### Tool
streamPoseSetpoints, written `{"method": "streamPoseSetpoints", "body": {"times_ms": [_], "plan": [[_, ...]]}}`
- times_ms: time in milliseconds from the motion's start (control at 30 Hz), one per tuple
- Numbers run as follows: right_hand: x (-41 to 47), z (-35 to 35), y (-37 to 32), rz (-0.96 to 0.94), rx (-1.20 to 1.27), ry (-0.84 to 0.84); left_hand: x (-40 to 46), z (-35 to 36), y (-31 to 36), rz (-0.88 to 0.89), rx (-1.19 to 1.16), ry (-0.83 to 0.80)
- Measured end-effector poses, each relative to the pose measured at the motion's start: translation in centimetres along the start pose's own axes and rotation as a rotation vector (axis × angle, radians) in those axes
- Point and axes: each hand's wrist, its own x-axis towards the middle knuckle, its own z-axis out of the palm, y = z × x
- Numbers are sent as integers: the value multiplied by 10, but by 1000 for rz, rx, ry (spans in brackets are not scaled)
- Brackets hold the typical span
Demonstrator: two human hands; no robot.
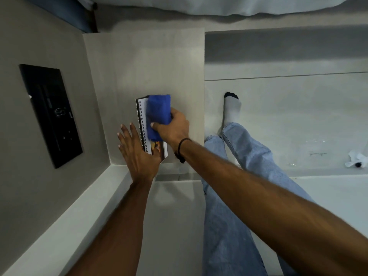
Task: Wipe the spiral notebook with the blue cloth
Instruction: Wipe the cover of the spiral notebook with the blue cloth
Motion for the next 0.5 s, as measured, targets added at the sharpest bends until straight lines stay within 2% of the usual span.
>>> {"method": "streamPoseSetpoints", "body": {"times_ms": [133, 300, 500], "plan": [[3, -1, -6, -37, -167, -13, 0, -1, 2, -12, -3, -3], [-2, 9, -17, -150, -172, 0, 1, -4, 2, -19, -3, -18], [12, 14, -21, -103, -238, -31, 2, -5, -2, -7, -2, 2]]}}
